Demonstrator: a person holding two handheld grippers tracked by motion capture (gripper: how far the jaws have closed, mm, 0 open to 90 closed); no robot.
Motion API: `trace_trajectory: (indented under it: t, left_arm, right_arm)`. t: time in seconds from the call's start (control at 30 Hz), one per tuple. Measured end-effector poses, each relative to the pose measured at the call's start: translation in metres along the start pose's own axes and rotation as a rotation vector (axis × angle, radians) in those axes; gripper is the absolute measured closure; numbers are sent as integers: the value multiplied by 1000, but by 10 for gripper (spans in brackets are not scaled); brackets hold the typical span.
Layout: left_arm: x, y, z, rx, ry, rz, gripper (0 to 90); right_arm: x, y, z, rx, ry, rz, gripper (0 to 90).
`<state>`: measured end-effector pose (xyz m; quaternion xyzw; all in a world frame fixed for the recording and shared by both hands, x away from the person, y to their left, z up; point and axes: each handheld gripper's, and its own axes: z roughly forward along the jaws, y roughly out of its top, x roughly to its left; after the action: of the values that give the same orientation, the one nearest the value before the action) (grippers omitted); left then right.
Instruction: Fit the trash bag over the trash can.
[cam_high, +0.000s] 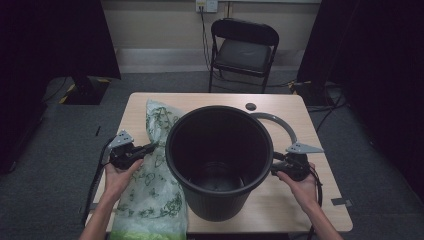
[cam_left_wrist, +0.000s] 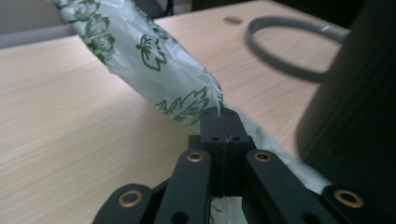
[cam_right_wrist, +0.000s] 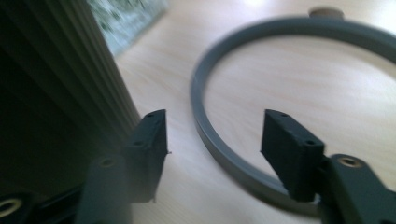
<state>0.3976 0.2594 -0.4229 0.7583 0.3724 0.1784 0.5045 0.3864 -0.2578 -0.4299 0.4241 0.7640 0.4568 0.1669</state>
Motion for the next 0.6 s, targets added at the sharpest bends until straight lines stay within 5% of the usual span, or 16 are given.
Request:
trace_trajectory:
  t: [0.2,0.3,0.6]
  left_arm:
    - [-19,12,-2,-46,-50,44,900]
    - [-25,18,-3,-76,-87,31,900]
    - [-40,33,-6,-132,-117,58,900]
  right_arm:
    - [6,31,-13,-71,32,-8,429]
    - [8,45,-19,-93,45,-17,427]
    - [14,72,-30,-149,26,-36,397]
